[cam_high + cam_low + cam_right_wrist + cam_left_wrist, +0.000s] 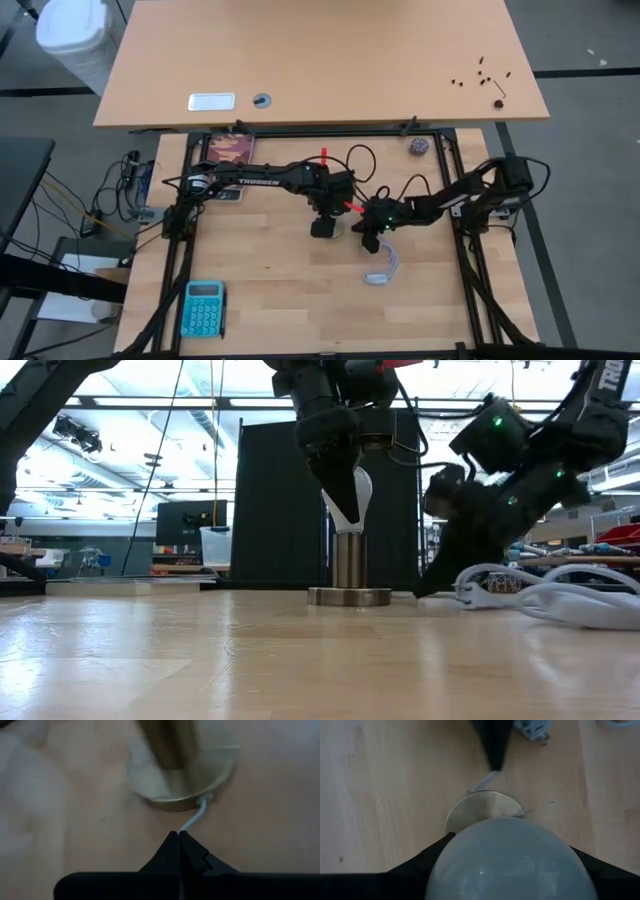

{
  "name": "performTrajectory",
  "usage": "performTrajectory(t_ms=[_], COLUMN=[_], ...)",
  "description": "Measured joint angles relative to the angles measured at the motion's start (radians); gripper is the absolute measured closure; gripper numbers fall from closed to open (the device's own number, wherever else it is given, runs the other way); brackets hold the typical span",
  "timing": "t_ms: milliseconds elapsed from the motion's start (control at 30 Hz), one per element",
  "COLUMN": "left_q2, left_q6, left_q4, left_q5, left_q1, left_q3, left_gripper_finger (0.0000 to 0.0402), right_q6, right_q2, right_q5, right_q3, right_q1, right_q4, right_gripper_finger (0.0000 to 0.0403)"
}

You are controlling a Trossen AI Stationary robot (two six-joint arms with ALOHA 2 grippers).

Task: Screw lightbulb
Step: Insert the lightbulb into the desk lamp

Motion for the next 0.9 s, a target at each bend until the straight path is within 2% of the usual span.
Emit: performTrajectory(t_ms=[333, 467, 600, 900], left_q2=[0.000, 0.000, 0.000, 0.000], left_q6=[0.000, 0.001, 0.002, 0.003], left_q4=[0.008, 0.008, 0.008, 0.008], left_q5=[-0.004, -0.003, -0.003, -0.003], left_q1=[0.000, 0.000, 0.000, 0.000], left_q3=[0.000, 0.000, 0.000, 0.000], left_gripper_finger=[0.0142, 0.0142, 0.0142, 0.0142], right_q6=[0.013, 0.076, 0.083, 0.055], right_q2=[-0.060, -0.059, -0.059, -0.059], right_q5=[-0.017, 0.081, 0.174, 0.227], right_q3=[0.005, 0.005, 0.005, 0.003], right_q1=[0.128, 0.131, 0.129, 0.093], right_q4=[0.105, 0.076, 0.073, -0.034], right_gripper_finger=[0.0402, 0.0394, 0.0353, 0.0222])
